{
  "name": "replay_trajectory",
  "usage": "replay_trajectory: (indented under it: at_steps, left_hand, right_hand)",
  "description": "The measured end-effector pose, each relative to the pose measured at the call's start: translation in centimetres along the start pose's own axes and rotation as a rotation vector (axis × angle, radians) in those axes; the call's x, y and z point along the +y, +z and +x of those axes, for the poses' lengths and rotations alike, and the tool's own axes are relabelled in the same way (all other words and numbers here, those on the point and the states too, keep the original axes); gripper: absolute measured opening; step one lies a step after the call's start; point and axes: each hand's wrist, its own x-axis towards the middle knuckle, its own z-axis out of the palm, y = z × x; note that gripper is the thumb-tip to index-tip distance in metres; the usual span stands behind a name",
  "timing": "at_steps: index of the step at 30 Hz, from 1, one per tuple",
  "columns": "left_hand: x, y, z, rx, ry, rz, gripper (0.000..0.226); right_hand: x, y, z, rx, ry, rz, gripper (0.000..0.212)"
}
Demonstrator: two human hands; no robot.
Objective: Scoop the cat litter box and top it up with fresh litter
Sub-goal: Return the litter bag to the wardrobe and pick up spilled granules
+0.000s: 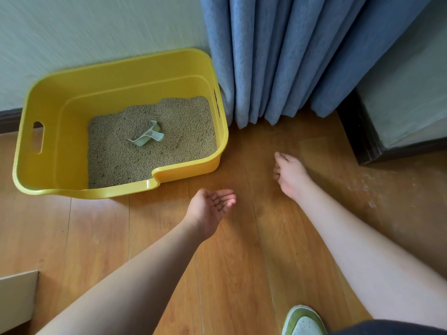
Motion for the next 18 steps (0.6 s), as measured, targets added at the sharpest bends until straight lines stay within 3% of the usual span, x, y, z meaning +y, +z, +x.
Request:
replay_trajectory:
  at_steps: [5, 13, 18]
  left_hand:
    - [-0.6, 0.9, 0.0, -0.026, -0.019, 0.025, 0.048]
    - [-1.1, 2.5, 0.3, -0.060, -0.050, 0.057, 0.048]
    - [-1.5, 2.9, 0.2, -0.080, -0.059, 0.080, 0.048]
  right_hand:
    - [0.6, -1.6, -3.0, -0.198, 0.142, 0.346, 0.018]
    - [2.3, -1.9, -6.2, -0.302, 0.175, 0.552, 0.031]
    - [3.0, -2.0, -7.8, -0.379, 0.147, 0.422, 0.041]
